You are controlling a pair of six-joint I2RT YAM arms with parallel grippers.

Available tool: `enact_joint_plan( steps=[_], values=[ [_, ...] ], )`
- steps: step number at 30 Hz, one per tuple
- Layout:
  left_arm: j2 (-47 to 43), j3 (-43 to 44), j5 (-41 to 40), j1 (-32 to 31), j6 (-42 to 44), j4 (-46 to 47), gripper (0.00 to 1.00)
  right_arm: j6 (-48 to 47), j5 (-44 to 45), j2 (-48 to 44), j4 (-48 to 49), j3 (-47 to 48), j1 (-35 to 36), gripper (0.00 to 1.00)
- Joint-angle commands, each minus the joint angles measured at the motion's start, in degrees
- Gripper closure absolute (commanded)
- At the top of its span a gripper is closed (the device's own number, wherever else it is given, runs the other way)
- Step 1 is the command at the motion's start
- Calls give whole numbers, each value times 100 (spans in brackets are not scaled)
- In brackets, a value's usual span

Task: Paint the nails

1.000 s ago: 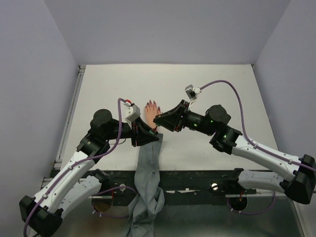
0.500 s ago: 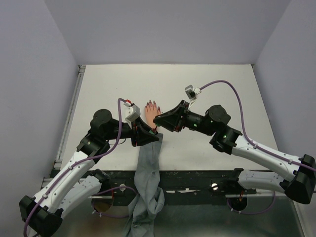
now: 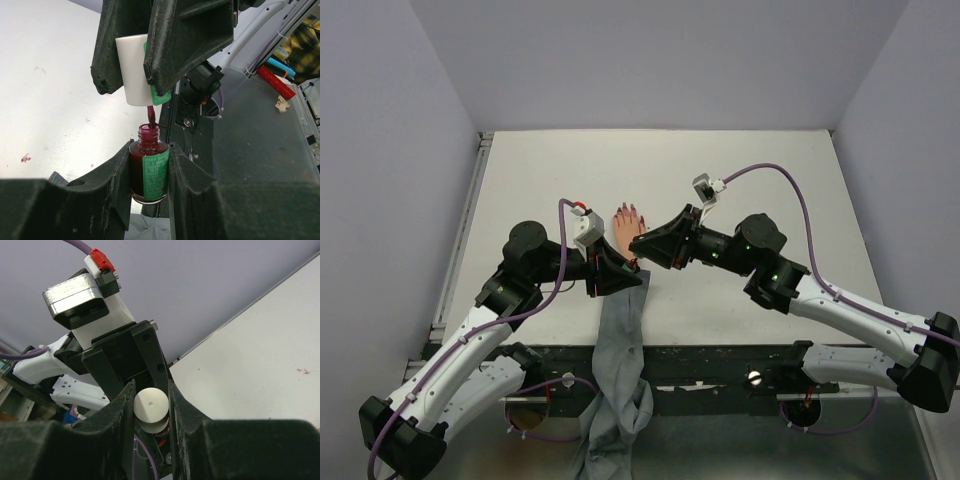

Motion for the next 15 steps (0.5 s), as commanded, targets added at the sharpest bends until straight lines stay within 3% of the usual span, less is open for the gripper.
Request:
enact_joint_plan(
  steps=[1, 15],
  values=[
    [-20, 18, 82, 17, -6, 115, 100, -85, 5, 69, -31, 62, 54, 99],
    [-99, 0, -41, 17, 2, 115, 100, 3, -144, 219, 118, 27, 115, 99]
  ],
)
